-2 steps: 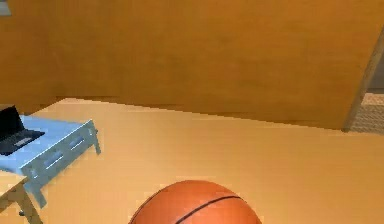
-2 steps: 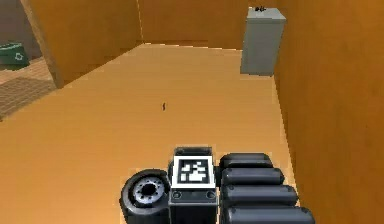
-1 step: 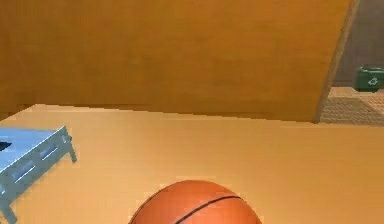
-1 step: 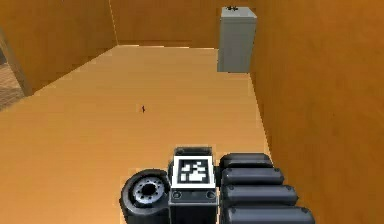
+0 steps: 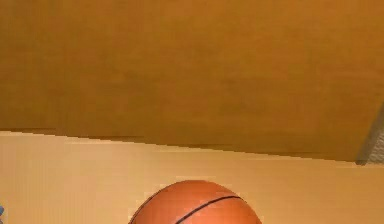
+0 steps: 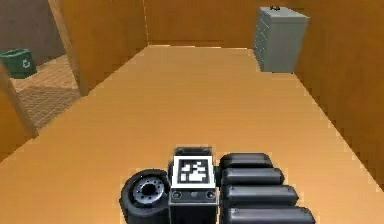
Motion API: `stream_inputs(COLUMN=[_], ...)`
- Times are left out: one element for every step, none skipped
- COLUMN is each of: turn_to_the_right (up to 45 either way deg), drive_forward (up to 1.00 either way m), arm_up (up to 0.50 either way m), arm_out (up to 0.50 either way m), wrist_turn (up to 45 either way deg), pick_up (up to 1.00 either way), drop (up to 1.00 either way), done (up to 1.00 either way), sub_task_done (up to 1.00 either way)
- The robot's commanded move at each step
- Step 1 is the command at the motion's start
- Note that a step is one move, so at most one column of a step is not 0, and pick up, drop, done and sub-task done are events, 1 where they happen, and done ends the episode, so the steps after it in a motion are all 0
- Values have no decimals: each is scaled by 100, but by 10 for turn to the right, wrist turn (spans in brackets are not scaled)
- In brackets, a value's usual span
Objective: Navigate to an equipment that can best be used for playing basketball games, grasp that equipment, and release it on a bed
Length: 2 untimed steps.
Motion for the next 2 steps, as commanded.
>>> stream_inputs(turn_to_the_right=[-360,0], drive_forward=[0,5], arm_up=[0,0], arm_out=[0,0], wrist_turn=[0,0], pick_up=[0,0], drop=[0,0], done=[0,0], sub_task_done=[0,0])
